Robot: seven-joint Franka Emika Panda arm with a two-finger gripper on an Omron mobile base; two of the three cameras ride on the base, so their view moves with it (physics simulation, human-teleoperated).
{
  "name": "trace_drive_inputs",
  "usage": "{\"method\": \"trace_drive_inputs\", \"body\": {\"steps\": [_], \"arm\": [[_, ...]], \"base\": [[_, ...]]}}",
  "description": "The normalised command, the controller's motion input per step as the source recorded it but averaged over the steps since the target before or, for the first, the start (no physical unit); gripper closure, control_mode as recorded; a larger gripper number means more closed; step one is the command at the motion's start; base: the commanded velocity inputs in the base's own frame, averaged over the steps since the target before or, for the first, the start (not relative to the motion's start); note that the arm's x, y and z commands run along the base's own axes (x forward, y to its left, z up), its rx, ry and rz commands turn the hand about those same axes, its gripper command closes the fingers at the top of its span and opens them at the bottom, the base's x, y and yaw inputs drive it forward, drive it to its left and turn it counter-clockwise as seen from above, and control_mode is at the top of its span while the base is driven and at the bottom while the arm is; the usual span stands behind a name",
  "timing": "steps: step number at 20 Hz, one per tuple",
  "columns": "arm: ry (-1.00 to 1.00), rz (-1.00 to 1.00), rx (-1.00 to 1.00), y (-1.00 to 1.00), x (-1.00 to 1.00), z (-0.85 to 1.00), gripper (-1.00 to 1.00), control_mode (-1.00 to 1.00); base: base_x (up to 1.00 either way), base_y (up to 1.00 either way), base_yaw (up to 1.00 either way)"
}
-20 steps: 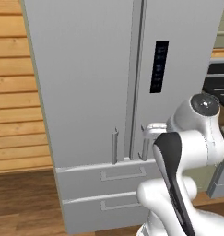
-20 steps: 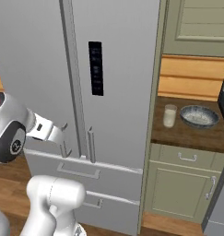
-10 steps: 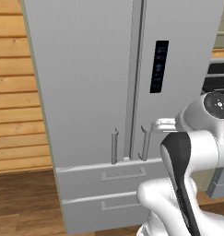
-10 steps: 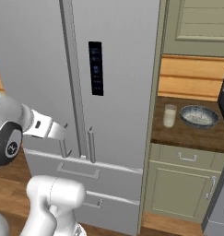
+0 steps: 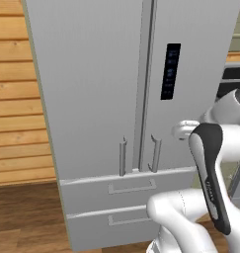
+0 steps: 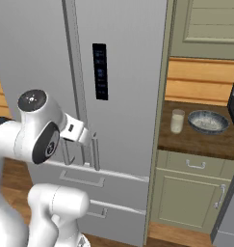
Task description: Grab a lemon wedge from the fridge and one ice cube from the ice bowl, and put them in the glass of lemonade.
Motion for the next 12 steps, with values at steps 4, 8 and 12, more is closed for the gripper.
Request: {"method": "trace_drive_inputs", "body": {"steps": [4, 8, 12], "arm": [[-0.05, 0.28, 0.00, -0.03, 0.74, -0.99, -1.00, -1.00], [-0.19, 0.15, -0.02, -0.01, 0.24, -0.87, -1.00, -1.00], [-0.25, 0.03, -0.01, -0.01, 0.26, -0.50, -1.00, -1.00]], "base": [[0.00, 0.00, 0.00], [0.00, 0.00, 0.00], [0.00, 0.00, 0.00]]}}
